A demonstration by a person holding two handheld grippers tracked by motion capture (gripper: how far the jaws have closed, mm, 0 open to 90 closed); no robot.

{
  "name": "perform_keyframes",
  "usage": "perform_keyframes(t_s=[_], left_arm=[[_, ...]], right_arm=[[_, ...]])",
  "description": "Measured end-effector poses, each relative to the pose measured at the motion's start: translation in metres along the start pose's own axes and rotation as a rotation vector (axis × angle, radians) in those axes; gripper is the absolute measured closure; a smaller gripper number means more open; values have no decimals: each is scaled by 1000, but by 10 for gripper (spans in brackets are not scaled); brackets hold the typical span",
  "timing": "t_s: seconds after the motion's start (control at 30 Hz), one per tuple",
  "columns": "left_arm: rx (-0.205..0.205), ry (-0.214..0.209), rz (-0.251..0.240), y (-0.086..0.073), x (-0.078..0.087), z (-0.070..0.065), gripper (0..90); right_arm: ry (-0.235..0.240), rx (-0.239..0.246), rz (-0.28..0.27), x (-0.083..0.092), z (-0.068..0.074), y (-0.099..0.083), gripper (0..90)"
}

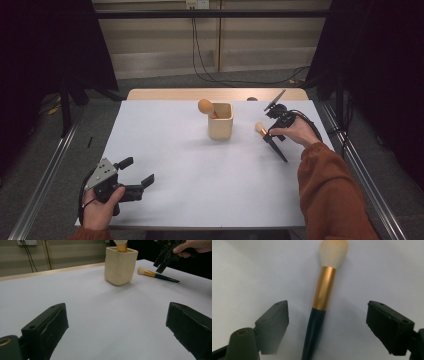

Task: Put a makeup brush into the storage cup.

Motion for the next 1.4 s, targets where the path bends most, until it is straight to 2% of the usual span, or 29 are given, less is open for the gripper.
perform_keyframes(t_s=[0.27, 0.33, 0.5, 0.67, 0.83, 1.0, 1.07, 1.27, 1.4], left_arm=[[0, -1, -1, 0, 0, 0, 38], [-1, -3, 0, 0, 0, 0, 38], [-2, -3, 0, 0, 0, -1, 38], [-6, -5, 4, 0, 0, -1, 39], [-3, -7, 1, -1, 0, -2, 38], [-10, -10, 10, -1, -2, -2, 38], [-3, -13, 12, -2, -3, -2, 38], [-7, -14, 11, -2, -3, -3, 38], [-6, -16, 11, -2, -2, -3, 38]], right_arm=[[5, -1, 56, -15, 1, 2, 261], [-5, 9, 58, -19, 1, 3, 312], [6, -6, 84, -26, 5, 4, 362], [20, -16, 80, -25, 7, 5, 437], [27, -36, 89, -25, 6, 6, 462], [31, -43, 102, -25, 6, 7, 551], [32, -60, 99, -24, 4, 5, 619], [27, -54, 106, -23, 6, 6, 707], [33, -66, 109, -23, 6, 6, 751]])
Point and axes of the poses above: each handheld gripper's, and its own axes: x roughly backward along the jaws, y roughly out of its top, z roughly to its left, the point moved 6 cm from there along -x, roughly forward along the jaws, and after that the axes turned 12 degrees about x, right-handed, at the moved point
